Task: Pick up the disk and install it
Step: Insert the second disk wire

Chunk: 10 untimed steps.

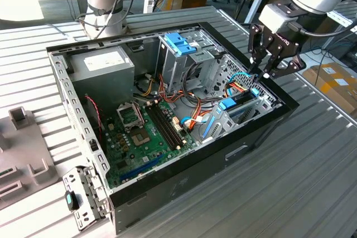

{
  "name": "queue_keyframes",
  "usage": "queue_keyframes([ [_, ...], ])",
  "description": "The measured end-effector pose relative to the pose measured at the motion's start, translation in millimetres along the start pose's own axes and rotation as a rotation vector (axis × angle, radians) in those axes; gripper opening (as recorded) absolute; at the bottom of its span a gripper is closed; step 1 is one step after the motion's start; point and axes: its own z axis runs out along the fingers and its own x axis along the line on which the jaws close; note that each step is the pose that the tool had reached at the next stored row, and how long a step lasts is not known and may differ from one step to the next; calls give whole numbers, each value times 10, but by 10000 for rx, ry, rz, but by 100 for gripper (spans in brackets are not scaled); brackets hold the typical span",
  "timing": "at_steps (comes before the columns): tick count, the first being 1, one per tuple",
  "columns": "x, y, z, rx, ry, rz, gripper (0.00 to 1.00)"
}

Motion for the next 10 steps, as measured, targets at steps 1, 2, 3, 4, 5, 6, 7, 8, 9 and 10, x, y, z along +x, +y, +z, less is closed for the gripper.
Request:
queue_keyframes([
  [1,0,0,0,0,-1,0,27],
  [2,0,0,0,0,-1,0,27],
  [3,0,0,0,0,-1,0,22],
  [4,0,0,0,0,-1,0,16],
  [5,0,0,0,0,-2,0,16],
  [6,0,0,0,0,-2,0,16],
  [7,0,0,0,0,-2,0,16],
  [8,0,0,0,0,-2,0,16],
  [9,0,0,0,0,-4,1,16],
  [10,0,0,0,0,-3,1,16],
])
